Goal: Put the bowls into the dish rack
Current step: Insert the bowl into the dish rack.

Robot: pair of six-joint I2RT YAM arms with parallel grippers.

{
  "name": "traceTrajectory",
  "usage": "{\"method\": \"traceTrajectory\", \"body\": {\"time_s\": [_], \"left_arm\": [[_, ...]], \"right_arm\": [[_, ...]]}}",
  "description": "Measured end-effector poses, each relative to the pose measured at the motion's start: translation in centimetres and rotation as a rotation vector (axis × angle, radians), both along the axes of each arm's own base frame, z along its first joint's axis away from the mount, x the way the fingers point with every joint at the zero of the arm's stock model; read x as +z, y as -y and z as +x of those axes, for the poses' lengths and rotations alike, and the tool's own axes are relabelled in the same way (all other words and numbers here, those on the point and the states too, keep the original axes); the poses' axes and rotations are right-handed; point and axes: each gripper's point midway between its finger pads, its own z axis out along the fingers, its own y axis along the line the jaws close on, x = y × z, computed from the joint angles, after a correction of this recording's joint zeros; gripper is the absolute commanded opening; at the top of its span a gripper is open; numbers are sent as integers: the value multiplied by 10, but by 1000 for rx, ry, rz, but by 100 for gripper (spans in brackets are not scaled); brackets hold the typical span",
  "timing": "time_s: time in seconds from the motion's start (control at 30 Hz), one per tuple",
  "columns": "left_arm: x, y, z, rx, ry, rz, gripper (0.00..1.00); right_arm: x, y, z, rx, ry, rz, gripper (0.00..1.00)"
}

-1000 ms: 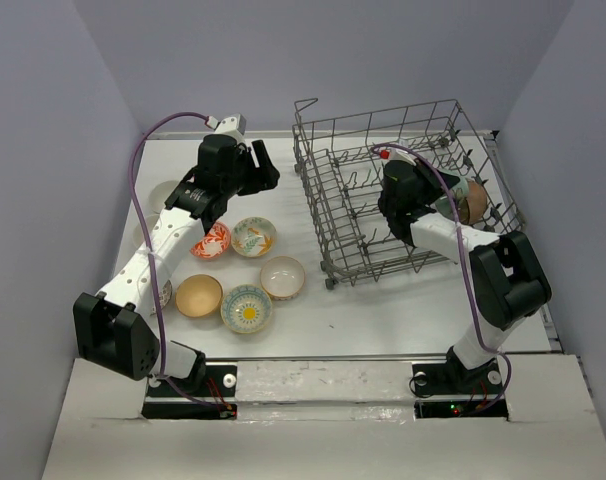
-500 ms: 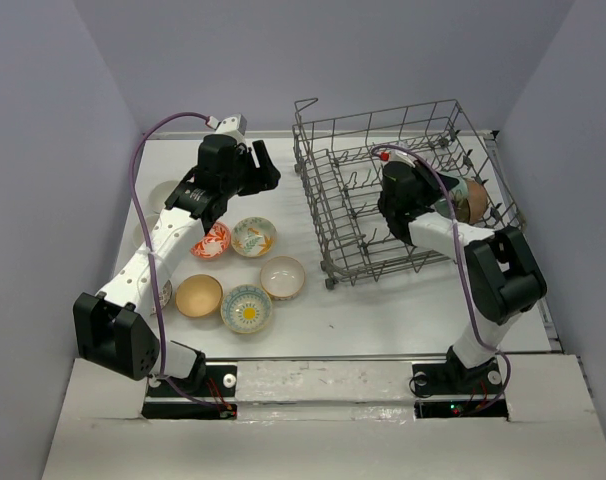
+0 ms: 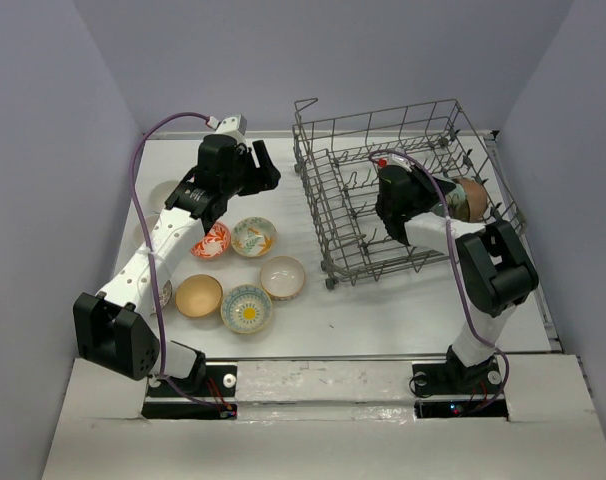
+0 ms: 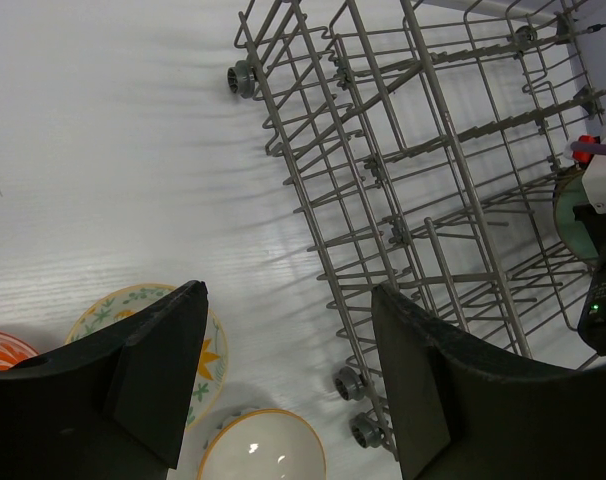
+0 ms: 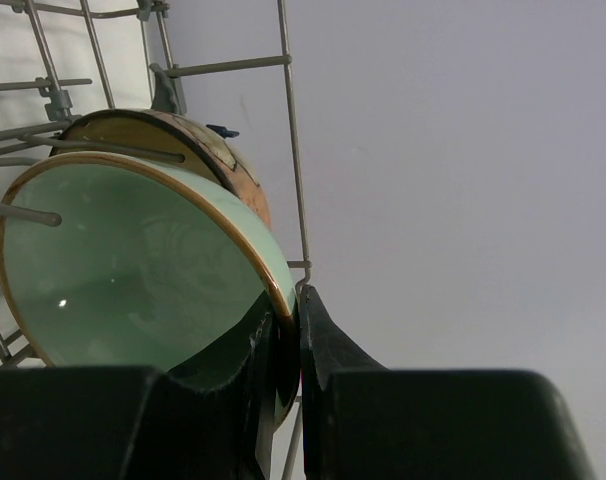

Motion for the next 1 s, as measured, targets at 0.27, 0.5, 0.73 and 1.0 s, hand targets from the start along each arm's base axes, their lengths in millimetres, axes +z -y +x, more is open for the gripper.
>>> {"method": "traceTrajectory", "body": {"time_s": [0.27,0.5,0.73,1.0], "left_arm": [[0,0,0,0,0,0,75],[0,0,0,0,0,0,75],[0,0,0,0,0,0,75],[-1,1,0,-3,-2,-1,75]], "right_arm": [[-10,-1,1,-3,-3,8,8],[-25,-2,3,-6,-23,15,19],[-21,-4,7,-12,10,45,48],[-19,-10,15,-6,39,123,64]]}}
